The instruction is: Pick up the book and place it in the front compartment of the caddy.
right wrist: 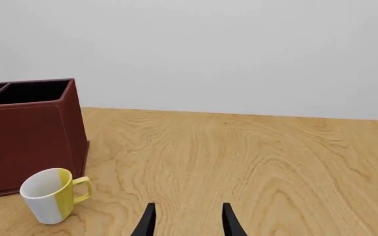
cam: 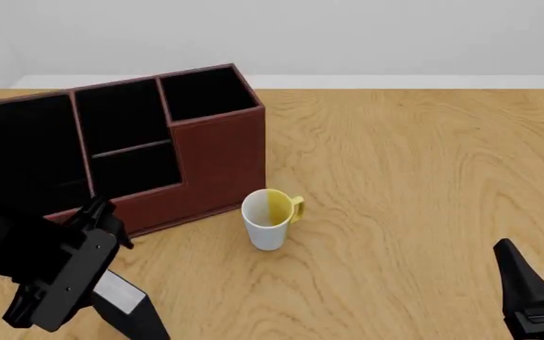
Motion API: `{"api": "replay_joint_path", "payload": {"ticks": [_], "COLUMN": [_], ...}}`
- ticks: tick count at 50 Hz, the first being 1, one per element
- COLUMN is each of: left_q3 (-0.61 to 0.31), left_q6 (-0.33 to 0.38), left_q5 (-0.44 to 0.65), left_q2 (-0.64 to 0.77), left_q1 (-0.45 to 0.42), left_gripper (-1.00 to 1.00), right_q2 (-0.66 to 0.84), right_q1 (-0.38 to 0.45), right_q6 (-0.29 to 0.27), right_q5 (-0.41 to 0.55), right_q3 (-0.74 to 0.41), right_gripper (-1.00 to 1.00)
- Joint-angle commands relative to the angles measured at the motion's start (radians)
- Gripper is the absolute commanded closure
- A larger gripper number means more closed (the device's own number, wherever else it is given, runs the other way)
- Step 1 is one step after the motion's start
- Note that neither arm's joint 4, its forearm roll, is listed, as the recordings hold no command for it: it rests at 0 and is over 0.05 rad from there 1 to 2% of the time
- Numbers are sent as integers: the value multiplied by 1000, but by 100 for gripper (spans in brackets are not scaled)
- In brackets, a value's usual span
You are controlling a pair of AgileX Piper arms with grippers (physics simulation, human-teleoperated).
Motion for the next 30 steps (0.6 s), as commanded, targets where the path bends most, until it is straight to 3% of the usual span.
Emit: {"api": "replay_joint_path", "payload": {"ticks": [1,14,27,28,29,30], "left_q3": [39,61,98,117,100,100], "left_q6": [-56,-16,-48,-70,-138,-138], "left_q5": [-74,-155,-215,-232,-219,-219], "left_q2": [47,116,126,104,108,108], "left_q1": [-39,27,1,-39,-71,-72], "left_gripper": [-100,-100,-100,-100,100,100], "right_q2": [1,1,1,1,1,1], "right_q1": [-1,-2,-3,-4,-5,-5], "right_q6": [-3,-7,-10,-10,-11,-11], "right_q5": [1,1,-2,-1,-1,-1], "right_q3": [-1,-1,-1,-1,-1,-1], "right_gripper": [-100,-100,-100,-100,-100,-100]}}
